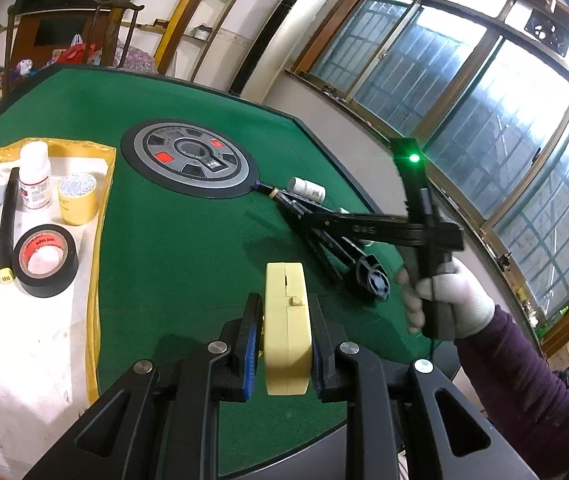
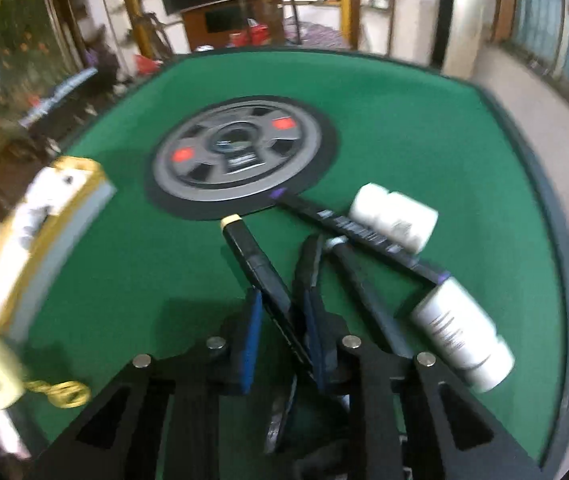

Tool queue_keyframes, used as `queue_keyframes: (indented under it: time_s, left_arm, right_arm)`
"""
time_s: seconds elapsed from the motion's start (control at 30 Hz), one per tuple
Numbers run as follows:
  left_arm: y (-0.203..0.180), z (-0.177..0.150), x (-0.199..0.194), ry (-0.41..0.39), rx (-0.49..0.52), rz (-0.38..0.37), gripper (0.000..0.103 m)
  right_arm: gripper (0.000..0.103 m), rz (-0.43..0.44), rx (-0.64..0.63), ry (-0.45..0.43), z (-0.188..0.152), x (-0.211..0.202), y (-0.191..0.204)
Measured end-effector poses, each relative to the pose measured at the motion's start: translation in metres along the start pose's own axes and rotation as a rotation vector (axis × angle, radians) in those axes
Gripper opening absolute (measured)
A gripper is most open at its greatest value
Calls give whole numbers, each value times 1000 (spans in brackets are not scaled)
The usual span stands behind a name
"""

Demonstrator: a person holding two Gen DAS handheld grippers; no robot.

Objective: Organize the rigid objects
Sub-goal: 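Lift the black marker from the pile with the right tool, then carry the yellow box into the tray and open the left tool while the right tool carries the marker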

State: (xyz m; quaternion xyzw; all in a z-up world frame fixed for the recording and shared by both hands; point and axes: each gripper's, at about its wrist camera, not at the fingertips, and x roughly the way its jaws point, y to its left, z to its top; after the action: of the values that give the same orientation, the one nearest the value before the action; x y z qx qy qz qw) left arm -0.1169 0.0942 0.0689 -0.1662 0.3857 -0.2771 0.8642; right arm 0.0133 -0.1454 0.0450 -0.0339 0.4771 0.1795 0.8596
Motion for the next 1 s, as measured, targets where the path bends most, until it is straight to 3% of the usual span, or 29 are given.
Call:
queue_keyframes:
  time_s: [0.1, 0.2, 0.4, 0.47, 0.53, 0.63, 0.67, 0.7, 0.73, 0.8, 1.0]
  left_arm:
    - [0, -1, -4, -5, 2, 0, 21]
    - [2, -1, -8, -9, 0, 1, 21]
    - [5, -1, -8, -8, -8, 0, 21]
    - [5, -1, -7, -4, -7, -1, 21]
    - [4, -1, -7, -3, -2, -1, 21]
    - [2, 0, -7, -4, 5, 2, 21]
    - [2, 0, -7, -5, 6, 4, 21]
    - [2, 0, -8, -7, 6, 4, 21]
    - [3, 1, -9, -9, 4, 5, 21]
    - [5, 2, -12, -14, 1, 8, 21]
    - [11, 5, -23, -37, -12, 26, 21]
  right_arm:
    - [20, 171, 92, -14, -2, -11, -10]
    - [22, 77, 65, -59, -2, -23, -5]
    - [30, 9, -89, -31, -15, -25, 25]
    - [41, 26, -148, -27, -21, -24, 39]
    - [59, 20, -248, -11, -25, -20, 57]
    - [61, -83, -406, 11, -30, -5, 79]
    - [61, -105, -420, 39, -29, 3, 80]
    - [50, -113, -425, 83, -29, 13, 79]
    - [30, -134, -437, 111, -29, 20, 78]
    - [15, -83, -408, 123, -28, 21, 76]
    - [14, -17, -289, 70, -30, 6, 64]
